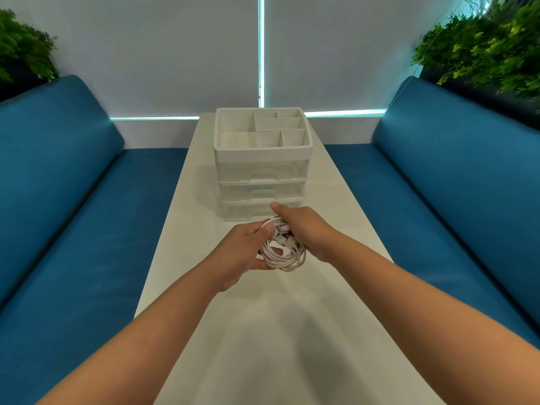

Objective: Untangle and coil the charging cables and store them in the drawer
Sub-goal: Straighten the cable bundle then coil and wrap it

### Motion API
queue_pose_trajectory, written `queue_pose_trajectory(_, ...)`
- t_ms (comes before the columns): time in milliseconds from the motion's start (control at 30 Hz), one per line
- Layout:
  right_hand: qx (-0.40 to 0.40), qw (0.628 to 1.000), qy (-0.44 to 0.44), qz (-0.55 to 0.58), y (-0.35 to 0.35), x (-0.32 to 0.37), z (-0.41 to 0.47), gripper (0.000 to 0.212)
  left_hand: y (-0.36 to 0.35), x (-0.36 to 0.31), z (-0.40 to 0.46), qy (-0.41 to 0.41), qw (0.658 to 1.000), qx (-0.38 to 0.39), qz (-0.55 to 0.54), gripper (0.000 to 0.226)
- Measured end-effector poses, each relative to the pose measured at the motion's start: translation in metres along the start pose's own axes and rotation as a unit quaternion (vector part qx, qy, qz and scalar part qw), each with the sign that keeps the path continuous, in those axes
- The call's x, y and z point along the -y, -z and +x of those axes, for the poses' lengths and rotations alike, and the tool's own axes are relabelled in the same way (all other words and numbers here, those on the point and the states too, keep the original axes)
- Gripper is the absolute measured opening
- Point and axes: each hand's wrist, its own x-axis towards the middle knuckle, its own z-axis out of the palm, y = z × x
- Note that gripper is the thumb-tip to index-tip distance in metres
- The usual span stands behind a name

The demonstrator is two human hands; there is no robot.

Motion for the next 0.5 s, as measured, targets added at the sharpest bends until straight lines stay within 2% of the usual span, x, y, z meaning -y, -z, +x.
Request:
queue_pose_trajectory(233, 0.065, 0.997, 0.003, -0.041, 0.005, 0.001, -0.004, 0.048, 0.007, 0.012, 0.001, -0.011, 0.998, -0.051, -0.031, 0.032)
queue_pose_trajectory(433, 0.049, 0.995, 0.01, 0.087, 0.01, -0.004, -0.004, 0.029, 0.007, 0.014, -0.001, 0.015, 0.997, -0.019, -0.075, 0.027)
queue_pose_trajectory(500, 0.061, 0.994, 0.015, 0.094, 0.012, -0.004, -0.004, 0.028, 0.009, 0.014, -0.001, 0.033, 0.996, -0.006, -0.078, 0.028)
